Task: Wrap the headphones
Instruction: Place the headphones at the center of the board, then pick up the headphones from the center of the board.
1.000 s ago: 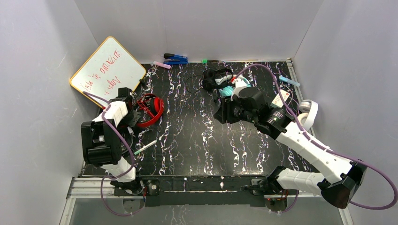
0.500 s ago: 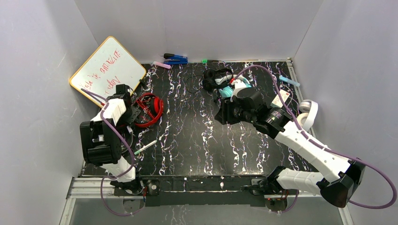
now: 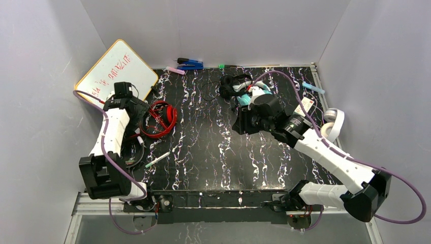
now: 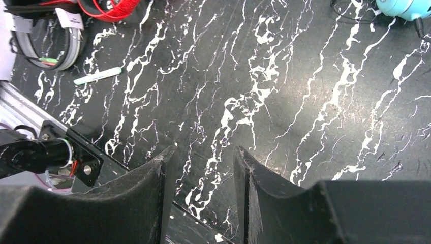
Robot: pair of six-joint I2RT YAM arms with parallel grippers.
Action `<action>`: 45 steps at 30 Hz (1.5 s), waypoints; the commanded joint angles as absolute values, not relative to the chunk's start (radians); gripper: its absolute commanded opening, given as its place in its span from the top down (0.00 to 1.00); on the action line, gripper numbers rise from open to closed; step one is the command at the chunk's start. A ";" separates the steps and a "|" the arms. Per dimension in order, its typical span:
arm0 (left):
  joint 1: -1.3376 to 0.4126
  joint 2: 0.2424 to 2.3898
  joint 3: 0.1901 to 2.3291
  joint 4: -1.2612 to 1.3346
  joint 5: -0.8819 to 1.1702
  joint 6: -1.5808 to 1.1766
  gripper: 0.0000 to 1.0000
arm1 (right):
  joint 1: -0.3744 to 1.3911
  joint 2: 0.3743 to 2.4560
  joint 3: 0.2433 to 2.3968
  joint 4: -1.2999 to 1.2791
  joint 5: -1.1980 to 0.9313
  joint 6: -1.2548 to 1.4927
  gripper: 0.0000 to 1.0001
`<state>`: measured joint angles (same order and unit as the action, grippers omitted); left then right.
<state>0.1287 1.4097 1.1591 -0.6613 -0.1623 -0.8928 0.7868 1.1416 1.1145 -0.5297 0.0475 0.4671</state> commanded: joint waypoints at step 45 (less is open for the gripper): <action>-0.394 0.901 0.754 -0.397 0.189 -0.470 0.02 | 0.384 2.218 2.021 -0.524 0.405 0.387 0.25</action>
